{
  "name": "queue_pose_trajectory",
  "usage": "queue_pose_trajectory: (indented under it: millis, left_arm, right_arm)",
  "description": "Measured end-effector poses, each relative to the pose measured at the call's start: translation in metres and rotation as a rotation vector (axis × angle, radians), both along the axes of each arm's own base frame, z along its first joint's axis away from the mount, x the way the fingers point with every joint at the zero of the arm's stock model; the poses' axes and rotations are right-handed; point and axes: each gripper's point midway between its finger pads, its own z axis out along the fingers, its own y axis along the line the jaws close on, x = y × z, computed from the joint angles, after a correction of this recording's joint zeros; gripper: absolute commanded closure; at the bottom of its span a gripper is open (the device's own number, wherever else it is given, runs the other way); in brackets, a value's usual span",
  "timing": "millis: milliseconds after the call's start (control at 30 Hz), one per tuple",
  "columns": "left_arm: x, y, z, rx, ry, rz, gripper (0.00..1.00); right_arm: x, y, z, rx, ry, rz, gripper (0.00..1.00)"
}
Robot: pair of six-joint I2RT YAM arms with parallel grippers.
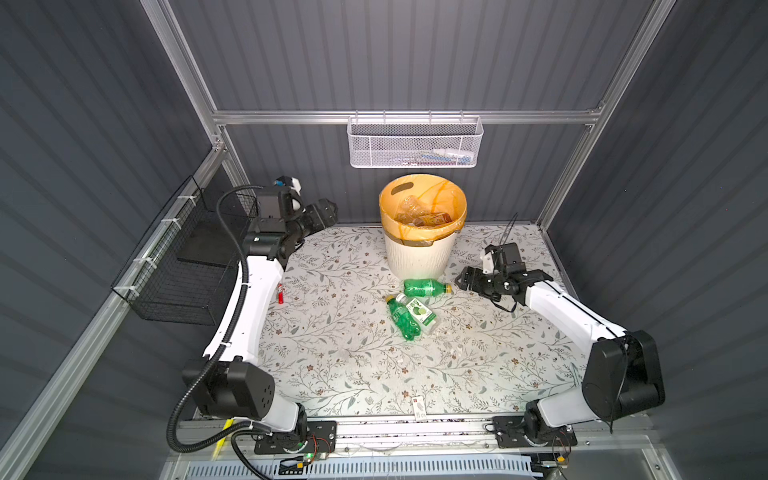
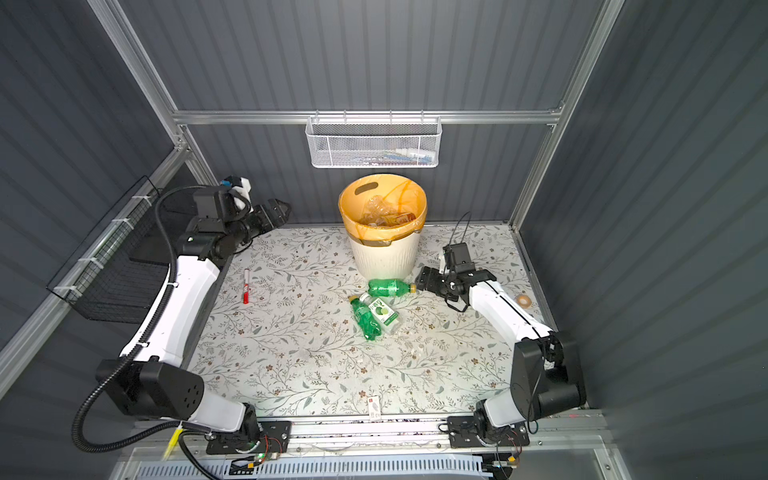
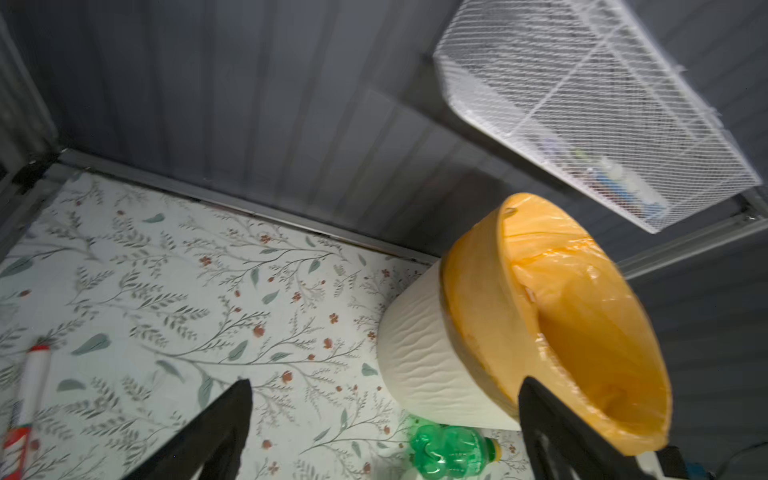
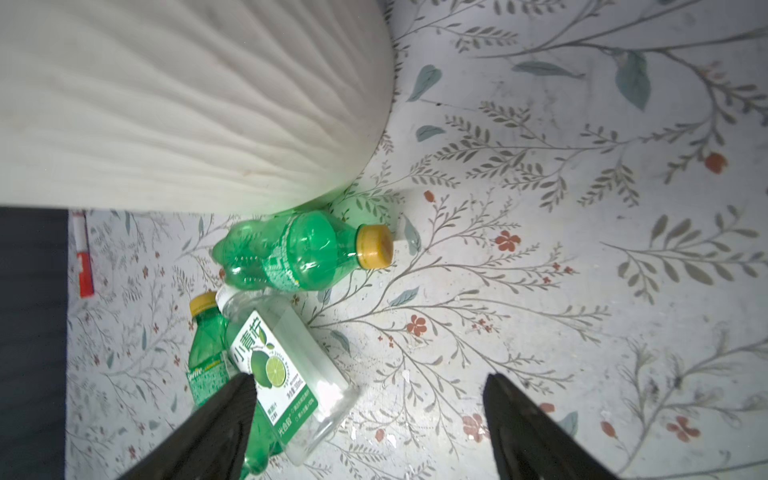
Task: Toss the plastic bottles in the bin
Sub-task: 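Move the right gripper to the upright green Sprite bottle while the left draws back, then close the right gripper around the green Sprite bottle's neck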
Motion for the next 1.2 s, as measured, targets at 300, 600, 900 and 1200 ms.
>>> queue_pose_trajectory:
  millis: [300,600,900,1200]
  left_arm:
    - [-0.043,0.034,-0.126,0.051,0.262,0.043,0.00]
    - [-0.061,0.034,-0.154,0.075,0.289,0.025,0.00]
    - [-0.059,0.037,-0.157,0.079,0.276,0.030,0.00]
    - [-0.059,0.038,-0.157,0.078,0.276,0.029,0.00]
  right_arm:
    - [-0.047,0.068,-0.014,-0.108,0.027,0.281,0.16]
    - [-0.053,0.149,-0.032,-0.174,0.032,0.451,0.20]
    - [-0.050,0.183,-0.056,-0.222,0.046,0.505,0.24]
    - [-0.056,0.199,-0.076,-0.269,0.059,0.548,0.30]
